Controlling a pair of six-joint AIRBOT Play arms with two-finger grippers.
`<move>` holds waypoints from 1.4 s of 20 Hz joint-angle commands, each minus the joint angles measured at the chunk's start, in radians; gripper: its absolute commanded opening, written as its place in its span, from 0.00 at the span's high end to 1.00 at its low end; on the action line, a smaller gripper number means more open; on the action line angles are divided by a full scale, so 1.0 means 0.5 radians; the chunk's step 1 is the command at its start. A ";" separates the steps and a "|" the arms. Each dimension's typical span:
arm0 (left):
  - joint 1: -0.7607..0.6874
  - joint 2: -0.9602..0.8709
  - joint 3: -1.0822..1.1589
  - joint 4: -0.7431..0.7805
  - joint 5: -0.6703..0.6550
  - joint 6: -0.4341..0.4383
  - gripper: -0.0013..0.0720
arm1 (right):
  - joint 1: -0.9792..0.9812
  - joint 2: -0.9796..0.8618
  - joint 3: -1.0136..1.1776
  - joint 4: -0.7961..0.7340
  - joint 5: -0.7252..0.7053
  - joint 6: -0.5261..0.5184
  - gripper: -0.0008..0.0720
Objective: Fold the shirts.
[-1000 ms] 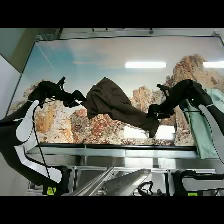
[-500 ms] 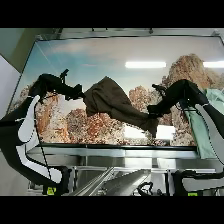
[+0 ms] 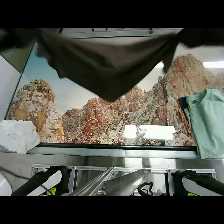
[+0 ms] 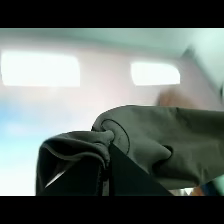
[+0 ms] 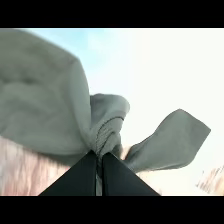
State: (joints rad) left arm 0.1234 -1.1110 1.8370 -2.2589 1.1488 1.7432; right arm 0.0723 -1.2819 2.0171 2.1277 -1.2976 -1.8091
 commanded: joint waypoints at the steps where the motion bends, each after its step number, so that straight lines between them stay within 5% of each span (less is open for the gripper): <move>1: 0.004 0.375 0.506 0.018 -0.021 -0.038 0.97 | -0.007 0.435 0.233 0.009 0.335 -0.143 0.96; 4: 0.005 0.610 0.531 0.298 -0.169 -0.086 0.97 | -0.007 0.764 0.114 -0.105 0.439 -0.304 0.96; 8: 0.003 0.719 -0.108 0.501 -0.108 -0.229 0.97 | -0.007 0.858 -0.313 -0.395 0.378 -0.119 0.96; 13: -0.040 0.336 -1.012 0.174 -0.014 -0.109 0.97 | -0.004 0.658 -1.212 -0.341 0.335 -0.038 0.96; 18: -0.241 -0.267 -1.579 0.179 -0.224 0.067 0.97 | 0.002 0.240 -2.050 -0.119 0.704 -0.060 0.96; 21: -0.317 -0.701 -1.593 0.162 -0.539 0.082 0.97 | 0.023 -0.096 -2.168 -0.078 0.986 -0.060 0.96; 26: -0.300 -1.196 -0.877 0.072 -0.431 0.064 0.95 | 0.021 -0.333 -2.007 -0.043 1.087 -0.062 0.96; 27: -0.293 -1.227 -0.715 0.069 -0.359 0.010 0.55 | 0.019 -0.332 -1.950 -0.050 1.086 -0.063 0.96; 28: -0.274 -1.237 -0.553 0.078 -0.249 -0.125 0.02 | 0.018 -0.328 -1.894 -0.066 1.083 -0.063 0.96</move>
State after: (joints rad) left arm -0.0231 -1.6520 1.3682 -2.2047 0.9447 1.7618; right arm 0.0818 -1.4147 1.0210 2.0968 -0.7818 -1.8400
